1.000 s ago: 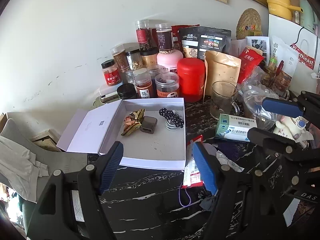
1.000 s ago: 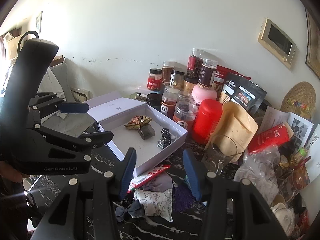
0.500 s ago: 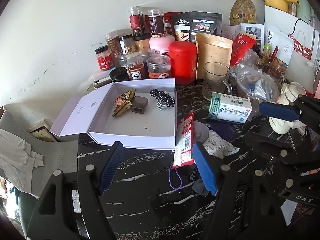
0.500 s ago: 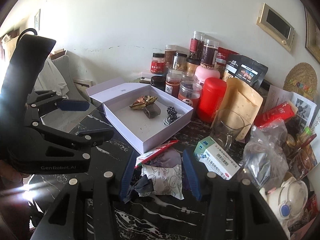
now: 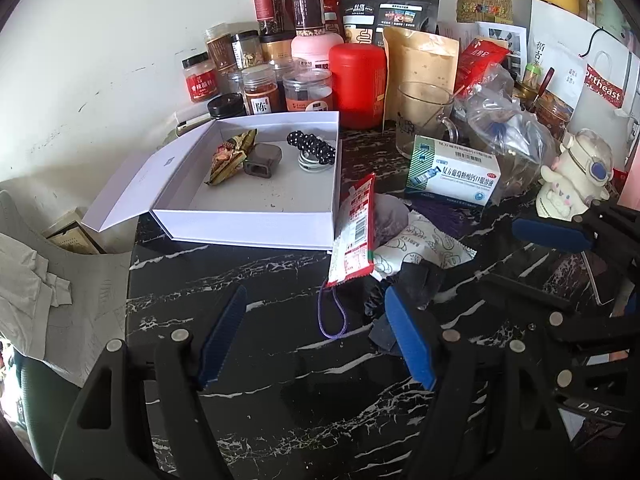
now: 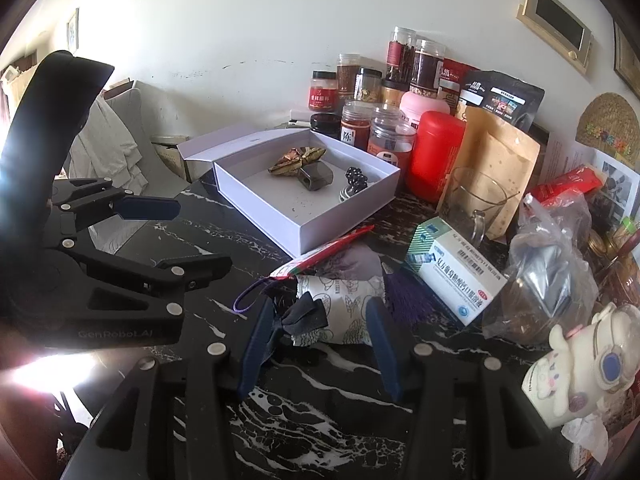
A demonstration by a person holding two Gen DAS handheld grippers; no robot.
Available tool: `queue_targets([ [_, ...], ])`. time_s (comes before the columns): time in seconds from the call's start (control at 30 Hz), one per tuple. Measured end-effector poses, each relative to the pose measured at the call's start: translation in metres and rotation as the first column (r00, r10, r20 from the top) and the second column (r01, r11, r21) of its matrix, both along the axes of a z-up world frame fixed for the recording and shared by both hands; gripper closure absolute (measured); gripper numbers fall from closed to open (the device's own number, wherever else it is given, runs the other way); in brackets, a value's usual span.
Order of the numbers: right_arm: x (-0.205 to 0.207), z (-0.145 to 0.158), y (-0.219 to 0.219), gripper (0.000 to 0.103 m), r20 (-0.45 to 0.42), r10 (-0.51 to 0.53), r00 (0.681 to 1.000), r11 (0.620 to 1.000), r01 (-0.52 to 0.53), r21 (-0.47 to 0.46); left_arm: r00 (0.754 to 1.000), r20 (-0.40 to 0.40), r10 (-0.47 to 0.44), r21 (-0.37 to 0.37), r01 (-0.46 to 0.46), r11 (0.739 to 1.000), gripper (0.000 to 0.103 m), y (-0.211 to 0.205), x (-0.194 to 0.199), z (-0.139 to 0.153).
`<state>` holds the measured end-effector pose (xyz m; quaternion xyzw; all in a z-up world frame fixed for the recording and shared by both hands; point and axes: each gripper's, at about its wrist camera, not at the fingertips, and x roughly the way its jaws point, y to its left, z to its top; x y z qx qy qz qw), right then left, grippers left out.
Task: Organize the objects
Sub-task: 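Move left gripper to the black fabric bow while right gripper approaches the white printed pouch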
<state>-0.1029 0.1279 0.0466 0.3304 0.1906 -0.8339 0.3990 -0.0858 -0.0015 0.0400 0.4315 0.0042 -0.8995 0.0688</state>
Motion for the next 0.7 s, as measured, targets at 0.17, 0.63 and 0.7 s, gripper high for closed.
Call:
queue_targets([
  [0.17,-0.001,-0.016,0.003,0.054,0.030,-0.015,0.999,1.000,0.015,0.003,1.000,0.025,0.006,0.029,-0.007,1.000,0.032,-0.002,0.002,-0.020],
  [0.63,-0.012,-0.053,0.012,0.054,0.088,-0.031,0.996,0.999,0.028,0.039,0.997,0.061,-0.037,0.111,0.030,0.993,0.032,0.010,-0.004,-0.063],
  [0.7,-0.013,-0.057,0.014,0.053,0.088,-0.026,0.996,0.999,0.023,0.037,0.997,0.060,-0.044,0.121,0.037,0.992,0.032,0.010,-0.006,-0.067],
])
